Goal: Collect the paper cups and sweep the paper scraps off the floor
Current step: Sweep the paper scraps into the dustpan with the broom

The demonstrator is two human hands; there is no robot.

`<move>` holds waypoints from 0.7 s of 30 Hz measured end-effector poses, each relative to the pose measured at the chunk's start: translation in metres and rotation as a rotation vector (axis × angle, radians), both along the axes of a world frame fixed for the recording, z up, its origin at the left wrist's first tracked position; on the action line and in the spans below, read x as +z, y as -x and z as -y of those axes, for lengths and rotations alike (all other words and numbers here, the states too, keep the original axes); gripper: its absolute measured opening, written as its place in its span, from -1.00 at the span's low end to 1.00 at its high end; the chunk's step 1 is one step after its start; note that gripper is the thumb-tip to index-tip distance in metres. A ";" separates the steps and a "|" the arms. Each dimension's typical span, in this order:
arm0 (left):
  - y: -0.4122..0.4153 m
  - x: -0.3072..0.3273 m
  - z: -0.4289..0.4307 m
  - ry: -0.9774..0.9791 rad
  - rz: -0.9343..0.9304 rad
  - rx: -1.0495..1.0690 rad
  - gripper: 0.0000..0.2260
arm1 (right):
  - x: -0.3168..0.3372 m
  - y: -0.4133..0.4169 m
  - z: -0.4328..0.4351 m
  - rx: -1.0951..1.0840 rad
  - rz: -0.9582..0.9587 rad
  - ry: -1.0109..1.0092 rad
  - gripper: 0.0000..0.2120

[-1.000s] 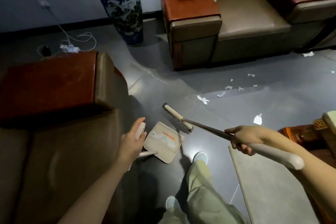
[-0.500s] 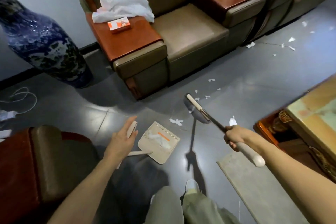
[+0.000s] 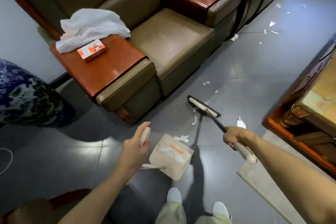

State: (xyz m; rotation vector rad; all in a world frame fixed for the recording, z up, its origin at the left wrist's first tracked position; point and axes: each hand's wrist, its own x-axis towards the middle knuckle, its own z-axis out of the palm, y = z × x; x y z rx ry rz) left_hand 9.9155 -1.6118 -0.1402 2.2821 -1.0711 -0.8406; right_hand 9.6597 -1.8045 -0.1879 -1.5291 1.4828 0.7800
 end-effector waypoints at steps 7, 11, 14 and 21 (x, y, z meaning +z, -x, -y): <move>0.015 -0.002 0.049 0.066 -0.025 -0.068 -0.61 | 0.036 -0.006 -0.068 -0.168 0.041 -0.230 -0.44; 0.011 0.002 0.056 0.045 -0.062 -0.078 -0.61 | 0.090 0.000 -0.086 -0.259 0.009 -0.358 -0.49; 0.005 0.007 0.059 0.020 -0.086 -0.068 -0.62 | 0.123 0.008 -0.095 -0.261 0.025 -0.361 -0.46; 0.016 0.014 0.068 -0.007 -0.105 -0.211 -0.66 | 0.153 0.057 -0.087 -0.399 0.120 -0.260 -0.54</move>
